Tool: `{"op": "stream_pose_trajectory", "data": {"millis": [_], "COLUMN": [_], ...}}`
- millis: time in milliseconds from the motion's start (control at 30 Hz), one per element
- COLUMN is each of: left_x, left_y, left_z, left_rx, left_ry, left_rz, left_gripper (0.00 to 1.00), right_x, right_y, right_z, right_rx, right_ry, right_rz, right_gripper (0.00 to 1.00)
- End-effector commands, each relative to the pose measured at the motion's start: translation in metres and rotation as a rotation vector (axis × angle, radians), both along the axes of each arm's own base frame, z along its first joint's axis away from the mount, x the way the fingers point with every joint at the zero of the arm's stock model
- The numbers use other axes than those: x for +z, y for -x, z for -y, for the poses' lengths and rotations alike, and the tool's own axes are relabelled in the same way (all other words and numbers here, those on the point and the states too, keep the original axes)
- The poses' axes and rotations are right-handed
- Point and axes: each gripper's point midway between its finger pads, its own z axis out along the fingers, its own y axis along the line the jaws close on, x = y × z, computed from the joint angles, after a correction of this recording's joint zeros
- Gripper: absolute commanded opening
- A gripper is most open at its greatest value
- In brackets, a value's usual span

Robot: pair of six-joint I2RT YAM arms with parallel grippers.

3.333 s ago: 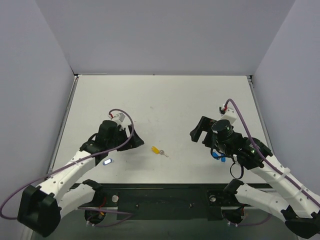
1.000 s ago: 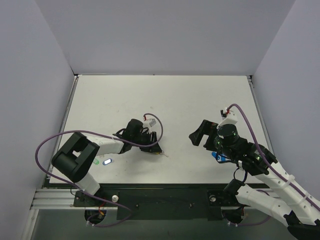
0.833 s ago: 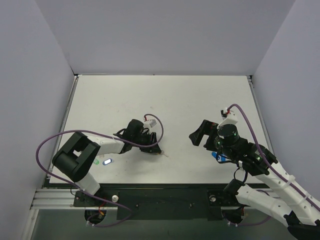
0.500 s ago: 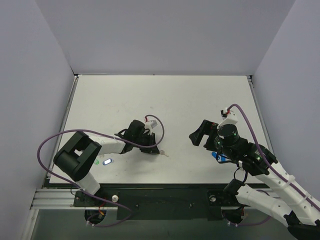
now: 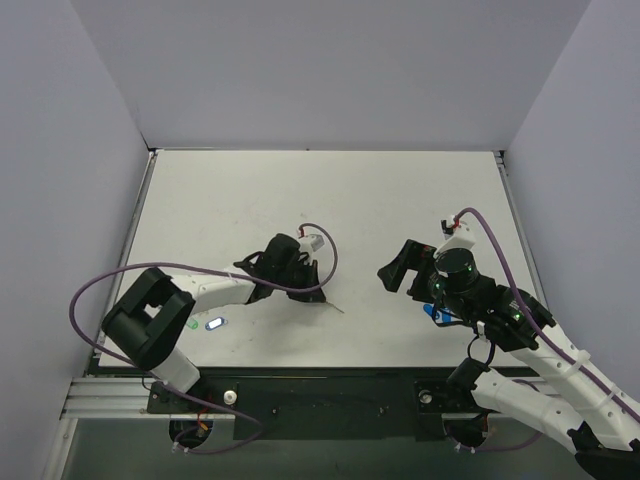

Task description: Remove the keys from the keyring

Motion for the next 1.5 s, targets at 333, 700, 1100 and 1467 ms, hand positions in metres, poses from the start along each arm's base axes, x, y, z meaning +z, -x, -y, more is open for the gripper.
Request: {"op": "stream_pose_trajectory", "data": {"millis": [333,700,1100,1467], "left_x": [0.167,0.286,0.366,0.413], "left_y": [0.007,0.042,0.088,0.114], "left_z": [0.006,-0.010,-0.011,-0.020], "left_rx": [0.070,0.065,-0.134,-0.221], "left_ry": [0.205,0.512,0.753,0.891], "left_rz": [0.224,0.362,0.455,0.523], "left_gripper": [0.00,0.00,0.00,0.00], "right_x": [0.072,0.145,0.171,0.179], "right_y": [0.001,0.007,0.022,0.034], "right_z": [-0.037,-0.074,-0.095,-0.116], "right_rx": [0.053,0.137,0.219,0.287], "right_ry": [-0.362,-0.901,-1.028,-1.086], "right_rz": [0.099,0.176,0.174,0.155], "right_gripper": [0.89,0.88,0.88,0.88]}}
